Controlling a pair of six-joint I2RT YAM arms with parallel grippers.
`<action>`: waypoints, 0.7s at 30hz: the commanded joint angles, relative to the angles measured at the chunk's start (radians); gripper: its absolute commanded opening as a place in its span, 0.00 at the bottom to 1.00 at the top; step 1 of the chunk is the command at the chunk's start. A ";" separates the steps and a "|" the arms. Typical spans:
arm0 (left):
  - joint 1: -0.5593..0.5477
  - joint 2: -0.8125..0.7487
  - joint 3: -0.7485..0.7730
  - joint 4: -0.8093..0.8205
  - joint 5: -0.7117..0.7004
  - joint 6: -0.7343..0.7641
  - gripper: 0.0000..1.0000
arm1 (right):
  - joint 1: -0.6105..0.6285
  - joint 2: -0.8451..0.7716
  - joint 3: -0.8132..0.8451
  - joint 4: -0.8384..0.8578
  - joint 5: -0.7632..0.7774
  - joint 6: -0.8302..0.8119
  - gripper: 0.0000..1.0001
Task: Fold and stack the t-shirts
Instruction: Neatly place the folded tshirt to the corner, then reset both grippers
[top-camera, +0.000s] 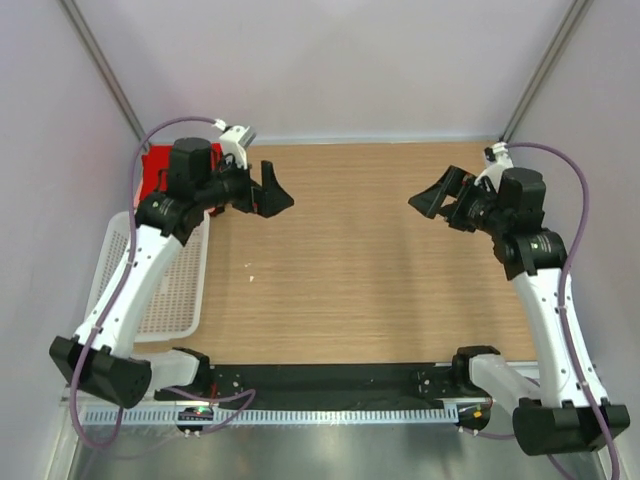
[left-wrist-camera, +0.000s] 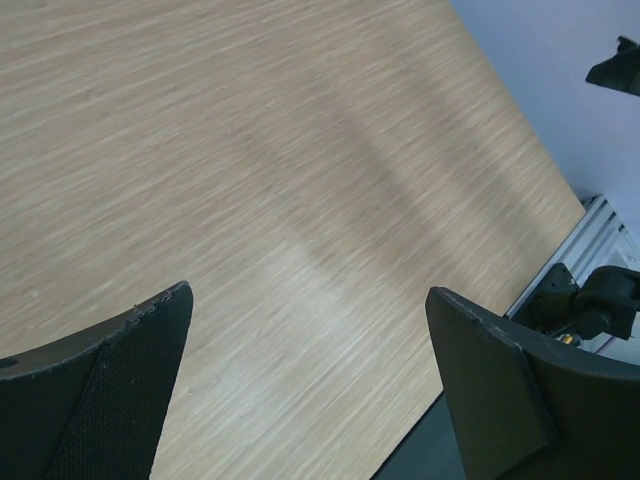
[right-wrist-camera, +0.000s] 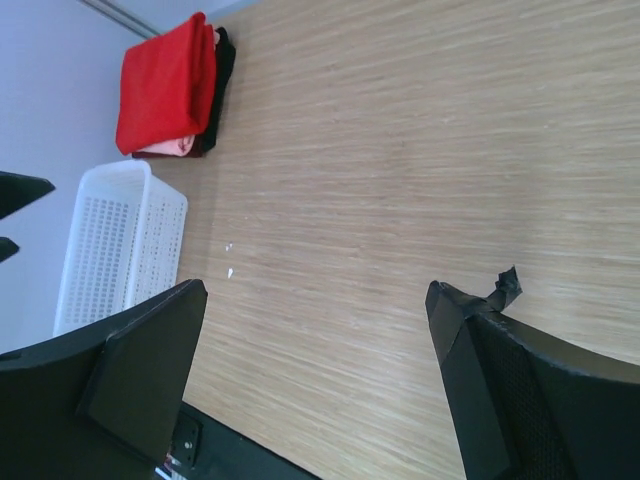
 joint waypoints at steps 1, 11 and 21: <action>0.004 -0.068 -0.126 0.100 0.053 -0.076 1.00 | 0.005 -0.069 0.015 0.002 0.058 0.016 1.00; 0.004 -0.264 -0.278 0.271 0.032 -0.166 1.00 | 0.005 -0.076 -0.005 -0.044 0.026 0.016 1.00; 0.004 -0.264 -0.269 0.232 0.024 -0.168 1.00 | 0.004 -0.093 0.036 -0.043 0.013 0.008 1.00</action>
